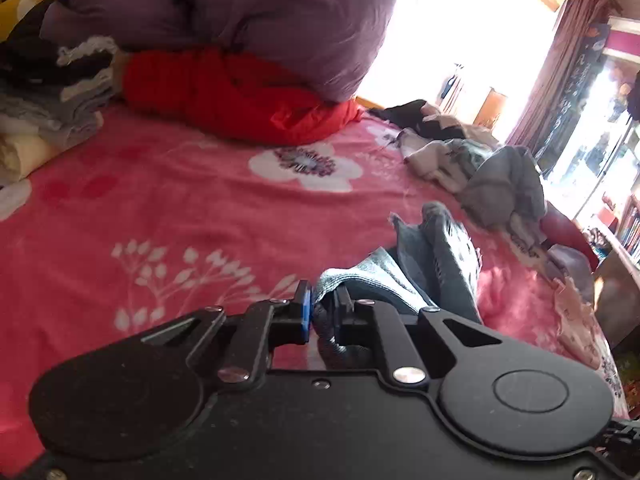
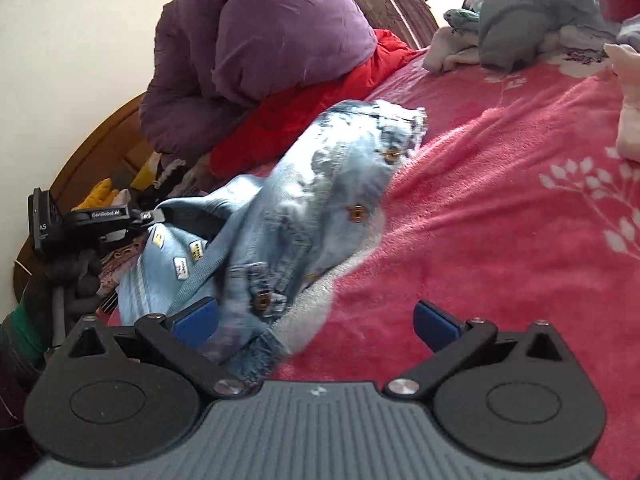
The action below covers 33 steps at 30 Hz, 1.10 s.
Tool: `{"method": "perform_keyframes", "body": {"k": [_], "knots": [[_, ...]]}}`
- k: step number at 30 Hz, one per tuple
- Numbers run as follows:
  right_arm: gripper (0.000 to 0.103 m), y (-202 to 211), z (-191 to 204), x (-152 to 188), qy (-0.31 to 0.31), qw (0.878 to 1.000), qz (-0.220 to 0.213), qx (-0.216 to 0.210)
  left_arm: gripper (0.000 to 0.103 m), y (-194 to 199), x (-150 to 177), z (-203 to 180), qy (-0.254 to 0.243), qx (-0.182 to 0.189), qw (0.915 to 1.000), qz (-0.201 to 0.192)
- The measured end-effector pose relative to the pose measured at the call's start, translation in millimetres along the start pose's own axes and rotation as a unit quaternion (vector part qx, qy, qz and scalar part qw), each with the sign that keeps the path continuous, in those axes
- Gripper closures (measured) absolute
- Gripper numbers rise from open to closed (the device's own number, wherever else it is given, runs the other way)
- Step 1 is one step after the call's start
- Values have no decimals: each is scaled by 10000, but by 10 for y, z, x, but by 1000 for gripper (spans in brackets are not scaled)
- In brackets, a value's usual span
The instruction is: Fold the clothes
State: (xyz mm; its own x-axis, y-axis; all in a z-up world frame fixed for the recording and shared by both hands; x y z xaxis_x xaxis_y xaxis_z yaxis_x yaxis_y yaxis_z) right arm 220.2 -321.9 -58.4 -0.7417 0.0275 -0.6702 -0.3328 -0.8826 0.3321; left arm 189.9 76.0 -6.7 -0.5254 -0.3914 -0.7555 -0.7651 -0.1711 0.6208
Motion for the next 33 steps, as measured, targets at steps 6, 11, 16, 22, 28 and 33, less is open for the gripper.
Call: {"method": "perform_keyframes", "body": {"k": [6, 11, 16, 22, 28, 33], "knots": [[0, -95, -22, 129, -253, 9996, 30, 78, 54, 253, 164, 305, 135, -253, 9995, -97], [0, -490, 139, 209, -234, 9992, 267, -184, 52, 420, 373, 149, -308, 219, 9992, 160], [1, -713, 251, 276, -311, 9989, 302, -190, 44, 571, 734, -87, -822, 775, 9929, 382], [5, -703, 124, 356, -698, 9973, -7, 213, 41, 701, 1176, -409, -1793, 1070, 9772, 397], [7, -531, 399, 357, -568, 9960, -557, 415, 40, 648, 1258, -300, -1599, 1024, 9806, 496], [11, -601, 841, 397, -242, 9968, -633, 431, 40, 607, 1210, -105, -1227, 929, 9866, 533]]}}
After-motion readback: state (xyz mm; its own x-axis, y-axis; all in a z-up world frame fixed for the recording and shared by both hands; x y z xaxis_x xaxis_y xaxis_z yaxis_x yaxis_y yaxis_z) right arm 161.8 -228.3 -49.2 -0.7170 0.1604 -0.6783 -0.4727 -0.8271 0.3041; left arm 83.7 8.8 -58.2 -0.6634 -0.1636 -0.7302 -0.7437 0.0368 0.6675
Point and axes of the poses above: each gripper's, at about its wrist camera, not at the fingertips, and y roughly against the way its jaws point, z to its left, x to its underside, the point moved 4 cm from there along -y, roughly the way its jaws point, and after that the axes turned 12 degrees about -x, right-handed, at the moved point
